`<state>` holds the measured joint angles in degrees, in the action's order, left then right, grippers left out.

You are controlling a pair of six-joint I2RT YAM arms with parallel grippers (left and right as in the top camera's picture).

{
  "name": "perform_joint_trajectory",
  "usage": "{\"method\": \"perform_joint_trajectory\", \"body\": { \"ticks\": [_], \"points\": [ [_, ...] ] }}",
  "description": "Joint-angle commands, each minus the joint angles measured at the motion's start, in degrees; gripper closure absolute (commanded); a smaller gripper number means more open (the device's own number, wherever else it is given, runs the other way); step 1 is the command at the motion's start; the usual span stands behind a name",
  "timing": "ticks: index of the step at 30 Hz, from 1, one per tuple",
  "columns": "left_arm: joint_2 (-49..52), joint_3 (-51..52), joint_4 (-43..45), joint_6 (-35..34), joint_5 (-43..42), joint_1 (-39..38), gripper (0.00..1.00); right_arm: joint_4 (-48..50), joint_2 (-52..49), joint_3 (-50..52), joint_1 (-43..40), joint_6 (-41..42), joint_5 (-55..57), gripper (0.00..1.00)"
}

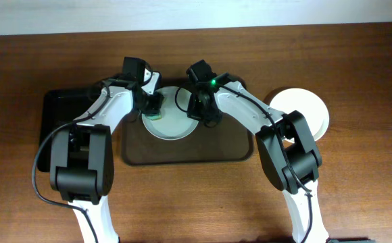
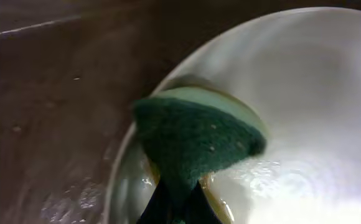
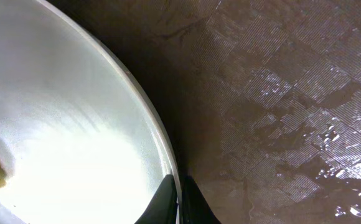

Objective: Clean dirty plates on tray and stack at the side
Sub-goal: 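Scrub the back pale plate with the sponge held in the left gripper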

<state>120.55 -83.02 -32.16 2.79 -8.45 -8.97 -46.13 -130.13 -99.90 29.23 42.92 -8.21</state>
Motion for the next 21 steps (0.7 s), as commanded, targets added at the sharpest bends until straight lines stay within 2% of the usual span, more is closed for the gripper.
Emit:
{"method": "perform_joint_trajectory", "body": {
  "ticks": [1,3,6,8,10,12,14,17,21],
  "points": [
    [1.60,0.52,-3.61,-3.52,7.30,0.42,0.99,-0.55,-1.51,1.49,-0.31,0.44,2.71,0.96],
    [1.60,0.52,-9.55,-3.04,2.19,0.42,0.99,-0.57,-1.51,1.49,-0.31,0.44,2.69,0.96],
    [1.60,0.52,-15.10,7.48,-14.08,0.42,0.99,-0.52,-1.51,1.49,-0.31,0.46,2.69,0.96],
    [1.60,0.52,-15.26,10.73,-20.13,0.42,1.00,-0.55,-1.51,1.49,-0.31,0.44,2.67,0.96],
    [1.60,0.52,-13.11,11.04,-21.88,0.37,1.00,-0.57,-1.51,1.49,-0.31,0.44,2.69,0.96],
    [1.60,0.52,-10.64,10.93,-21.99,0.37,0.99,-0.55,-1.51,1.49,-0.31,0.46,2.69,0.96],
    [1.60,0.52,-6.71,7.82,-20.39,0.37,1.00,-0.55,-1.51,1.49,-0.31,0.44,2.69,0.96],
    [1.60,0.52,-0.20,0.28,-9.40,0.37,0.99,-0.55,-1.51,1.49,-0.31,0.44,2.71,0.96],
    [1.60,0.52,5.64,-0.24,-1.09,0.37,0.99,-0.55,-1.51,1.49,-0.31,0.44,2.89,0.96]
  ]
}}
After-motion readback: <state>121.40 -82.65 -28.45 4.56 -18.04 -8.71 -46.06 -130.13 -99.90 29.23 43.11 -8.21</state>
